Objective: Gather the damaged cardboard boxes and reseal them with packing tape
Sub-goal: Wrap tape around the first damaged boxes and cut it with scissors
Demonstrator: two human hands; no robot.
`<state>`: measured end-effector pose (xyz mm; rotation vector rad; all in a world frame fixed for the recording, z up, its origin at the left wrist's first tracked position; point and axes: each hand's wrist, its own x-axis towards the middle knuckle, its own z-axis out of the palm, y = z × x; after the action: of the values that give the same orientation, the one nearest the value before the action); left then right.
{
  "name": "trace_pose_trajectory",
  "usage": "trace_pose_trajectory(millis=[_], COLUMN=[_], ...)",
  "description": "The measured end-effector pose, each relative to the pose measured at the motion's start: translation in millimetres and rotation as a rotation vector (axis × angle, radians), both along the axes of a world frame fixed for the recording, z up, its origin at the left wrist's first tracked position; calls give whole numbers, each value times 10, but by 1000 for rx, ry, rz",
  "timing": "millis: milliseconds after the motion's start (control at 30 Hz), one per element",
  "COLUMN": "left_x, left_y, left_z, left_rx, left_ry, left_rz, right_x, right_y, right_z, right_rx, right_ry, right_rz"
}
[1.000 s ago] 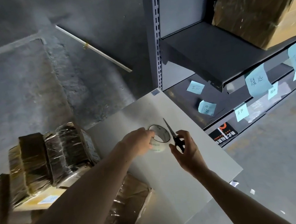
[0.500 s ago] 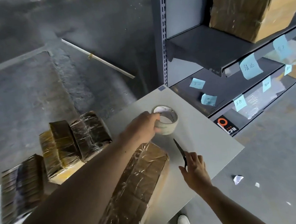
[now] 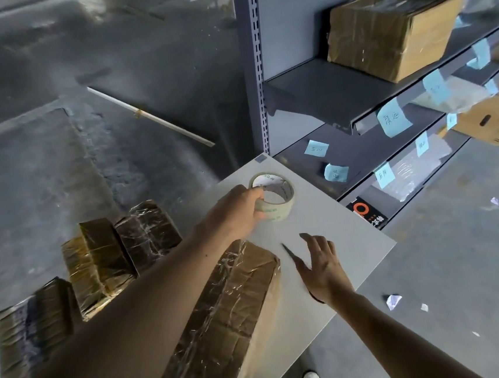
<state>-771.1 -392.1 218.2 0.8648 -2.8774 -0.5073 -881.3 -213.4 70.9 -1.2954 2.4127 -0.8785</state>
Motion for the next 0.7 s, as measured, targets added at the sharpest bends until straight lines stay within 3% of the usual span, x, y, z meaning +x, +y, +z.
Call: trace_pose_trajectory(millis=[167, 400, 700], left_x=[153, 580, 1250], left_y=[15, 83, 258], left_z=[168, 321, 429], left_rx=[-41, -80, 20], left_ry=[26, 69, 373], left_rz=[-34, -80, 26], right_x=[-11, 265, 795], right_y=[-218, -430, -438], right_z=[655, 1301, 1528], right_rx=[-305, -396, -415], right_ry=[87, 521, 384], right_rz=[20, 300, 388])
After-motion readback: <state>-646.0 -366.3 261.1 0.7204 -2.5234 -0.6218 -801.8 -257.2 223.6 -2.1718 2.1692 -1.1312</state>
